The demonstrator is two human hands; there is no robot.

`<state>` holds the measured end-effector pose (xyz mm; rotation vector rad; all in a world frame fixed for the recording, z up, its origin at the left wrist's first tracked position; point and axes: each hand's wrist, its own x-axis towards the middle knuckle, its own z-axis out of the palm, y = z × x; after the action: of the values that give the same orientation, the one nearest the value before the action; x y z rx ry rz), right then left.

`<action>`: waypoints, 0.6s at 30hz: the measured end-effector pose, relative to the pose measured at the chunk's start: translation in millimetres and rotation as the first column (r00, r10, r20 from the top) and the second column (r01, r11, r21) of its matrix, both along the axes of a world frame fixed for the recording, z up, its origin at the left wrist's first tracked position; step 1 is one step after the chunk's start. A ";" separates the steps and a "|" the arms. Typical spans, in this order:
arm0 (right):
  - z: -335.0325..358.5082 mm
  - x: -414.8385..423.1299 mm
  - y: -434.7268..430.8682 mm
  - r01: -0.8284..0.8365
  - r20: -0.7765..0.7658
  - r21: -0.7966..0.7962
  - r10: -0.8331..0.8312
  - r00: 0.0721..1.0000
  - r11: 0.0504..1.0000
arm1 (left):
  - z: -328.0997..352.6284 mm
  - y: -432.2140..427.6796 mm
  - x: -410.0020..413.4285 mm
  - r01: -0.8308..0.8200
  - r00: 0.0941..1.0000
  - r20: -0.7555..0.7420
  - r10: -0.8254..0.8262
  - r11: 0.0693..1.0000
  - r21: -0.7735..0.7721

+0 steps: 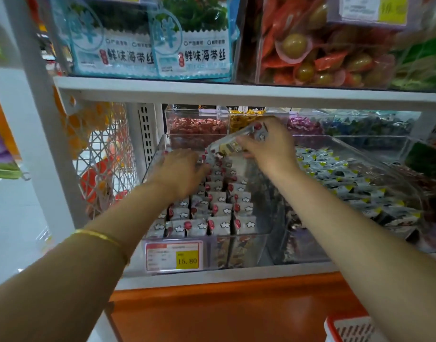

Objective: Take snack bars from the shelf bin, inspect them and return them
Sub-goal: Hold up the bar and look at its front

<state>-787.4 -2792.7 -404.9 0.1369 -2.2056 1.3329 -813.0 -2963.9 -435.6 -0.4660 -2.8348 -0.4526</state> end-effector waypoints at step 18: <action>-28.5 -135.0 -66.5 -0.081 0.137 0.803 -0.051 0.989 0.591 | -21.6 0.0 -39.3 0.057 0.986 0.169 -0.006 0.951 -0.304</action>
<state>-922.3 -2859.2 -433.4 0.4040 -2.7848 0.2168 -852.3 -2964.0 -457.2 -0.5550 -3.0780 -0.0513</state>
